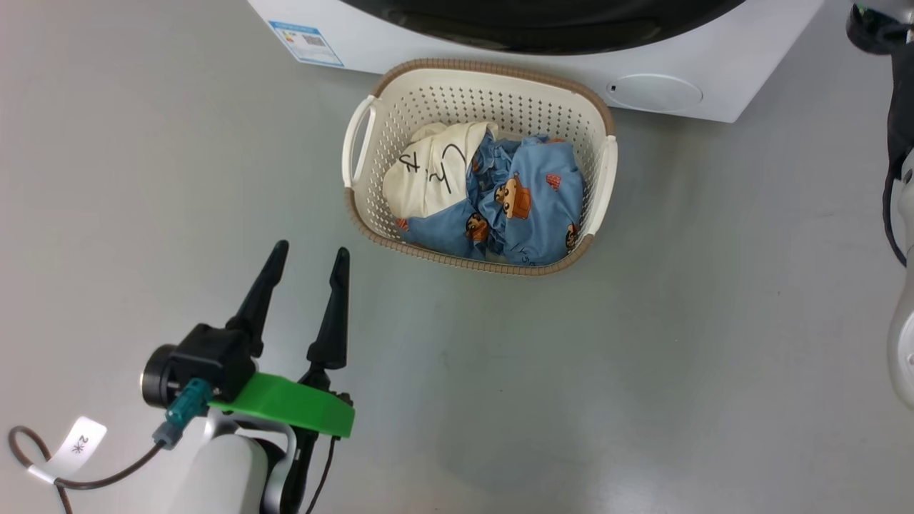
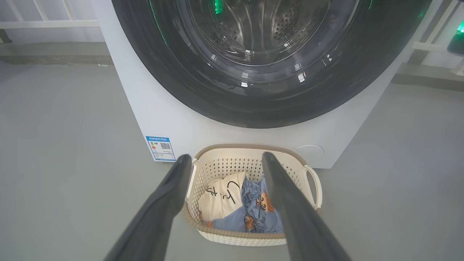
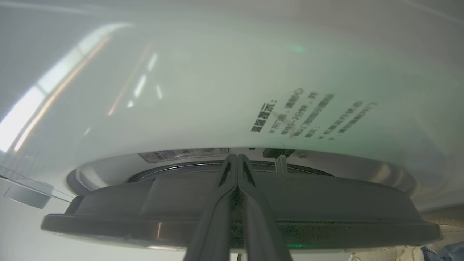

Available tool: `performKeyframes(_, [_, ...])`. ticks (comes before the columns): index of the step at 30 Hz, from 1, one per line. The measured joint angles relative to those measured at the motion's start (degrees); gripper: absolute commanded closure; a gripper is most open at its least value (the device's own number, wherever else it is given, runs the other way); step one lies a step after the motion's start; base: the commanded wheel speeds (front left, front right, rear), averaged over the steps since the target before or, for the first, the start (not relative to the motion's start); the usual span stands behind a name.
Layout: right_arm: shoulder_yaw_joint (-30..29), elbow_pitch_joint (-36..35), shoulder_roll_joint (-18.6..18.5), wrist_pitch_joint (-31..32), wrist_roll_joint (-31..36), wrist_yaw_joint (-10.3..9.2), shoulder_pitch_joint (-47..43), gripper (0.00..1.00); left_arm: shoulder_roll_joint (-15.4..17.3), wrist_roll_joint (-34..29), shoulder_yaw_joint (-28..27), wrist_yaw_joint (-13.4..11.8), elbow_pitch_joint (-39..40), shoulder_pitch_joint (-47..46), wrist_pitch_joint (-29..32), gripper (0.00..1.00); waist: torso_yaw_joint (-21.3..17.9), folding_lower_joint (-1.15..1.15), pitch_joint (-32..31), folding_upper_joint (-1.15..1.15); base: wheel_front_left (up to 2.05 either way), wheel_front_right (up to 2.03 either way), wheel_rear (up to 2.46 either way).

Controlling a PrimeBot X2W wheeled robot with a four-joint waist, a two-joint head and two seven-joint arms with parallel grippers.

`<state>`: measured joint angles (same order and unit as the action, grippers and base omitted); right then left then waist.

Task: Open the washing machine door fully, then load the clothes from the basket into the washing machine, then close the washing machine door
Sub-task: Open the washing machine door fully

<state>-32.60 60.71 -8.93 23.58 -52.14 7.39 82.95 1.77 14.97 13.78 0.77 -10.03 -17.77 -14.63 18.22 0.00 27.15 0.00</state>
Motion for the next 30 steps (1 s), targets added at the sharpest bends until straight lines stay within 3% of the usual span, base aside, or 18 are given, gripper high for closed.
performKeyframes(17, [-1.08, 3.88, -1.57, 4.00, 6.22, 0.00, 6.71, 1.00, -0.04, 1.11, 1.19, -0.47, 0.12, -0.48, 0.00, 0.00, 1.71, 0.00, 1.63, 0.00, 0.00, 0.00, 0.00])
performKeyframes(30, [-1.27, 6.02, -2.75, 16.41, 7.22, 0.00, 7.55, 1.00, -0.10, 1.52, 1.35, -0.86, 1.18, -1.09, 0.00, 0.00, 1.63, 0.00, 0.94, 0.00, 0.00, 0.00, 0.00])
